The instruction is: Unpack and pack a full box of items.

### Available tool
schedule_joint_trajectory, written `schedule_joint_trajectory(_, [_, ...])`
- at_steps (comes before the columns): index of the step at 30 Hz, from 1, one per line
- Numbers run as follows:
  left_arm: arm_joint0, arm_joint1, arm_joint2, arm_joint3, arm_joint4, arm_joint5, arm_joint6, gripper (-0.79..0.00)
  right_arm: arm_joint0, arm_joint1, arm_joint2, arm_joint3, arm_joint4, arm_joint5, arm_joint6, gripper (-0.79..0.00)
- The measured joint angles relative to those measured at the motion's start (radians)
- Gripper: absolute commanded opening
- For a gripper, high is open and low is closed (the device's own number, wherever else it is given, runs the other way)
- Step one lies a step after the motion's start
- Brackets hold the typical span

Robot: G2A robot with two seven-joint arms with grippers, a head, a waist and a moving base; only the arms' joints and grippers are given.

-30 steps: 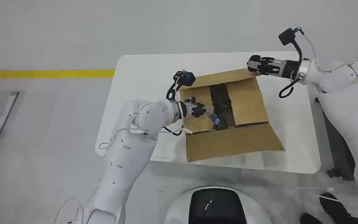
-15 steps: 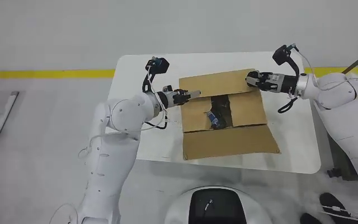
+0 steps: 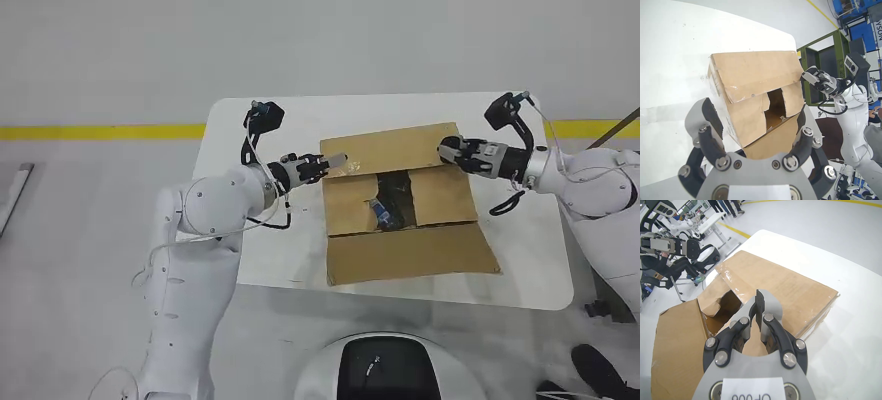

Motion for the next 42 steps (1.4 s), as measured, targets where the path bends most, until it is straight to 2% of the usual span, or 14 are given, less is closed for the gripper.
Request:
schedule_joint_trajectory(4, [-0.014,0.007,0.019,-0.017,0.058,-0.094,0.031,0.0,-0.003,0.002,0.0,-0.009,-0.011,0.005,-0.005,-0.785])
schedule_joint_trajectory(8, [-0.002,0.024,0.02,-0.082,0.15,-0.2,0.016,0.0,-0.007,0.003,-0.003,-0.011,-0.027,0.002,-0.031,-0.785])
schedule_joint_trajectory(11, [0.039,0.044,0.026,-0.167,0.32,-0.333,-0.009,0.0,-0.012,0.003,-0.007,-0.016,-0.037,0.006,-0.048,-0.785])
schedule_joint_trajectory(13, [0.083,0.056,0.018,-0.216,0.454,-0.38,0.008,0.0,-0.015,0.003,-0.011,-0.019,-0.044,0.007,-0.054,-0.785])
schedule_joint_trajectory(18, [0.241,0.076,0.01,-0.32,0.763,-0.403,0.128,0.0,-0.019,0.002,-0.02,-0.024,-0.043,0.018,-0.065,-0.785])
schedule_joint_trajectory(21, [0.314,0.076,-0.004,-0.337,0.819,-0.329,0.189,0.0,-0.021,0.002,-0.024,-0.031,-0.04,0.023,-0.067,-0.785])
schedule_joint_trajectory(31, [0.322,0.076,-0.006,-0.335,0.817,-0.317,0.194,0.0,-0.018,0.004,-0.027,-0.037,-0.031,0.04,-0.064,-0.785])
schedule_joint_trajectory(34, [0.329,0.078,-0.011,-0.344,0.864,-0.315,0.252,0.0,-0.016,0.003,-0.029,-0.037,-0.041,0.059,-0.075,-0.785])
schedule_joint_trajectory(37, [0.345,0.085,-0.004,-0.379,0.939,-0.404,0.292,0.0,-0.024,0.002,-0.032,-0.04,-0.047,0.09,-0.092,-0.785])
schedule_joint_trajectory(42, [0.454,0.102,-0.042,-0.474,1.003,-0.545,0.278,0.0,-0.036,0.004,-0.031,-0.049,-0.059,0.098,-0.094,-0.785])
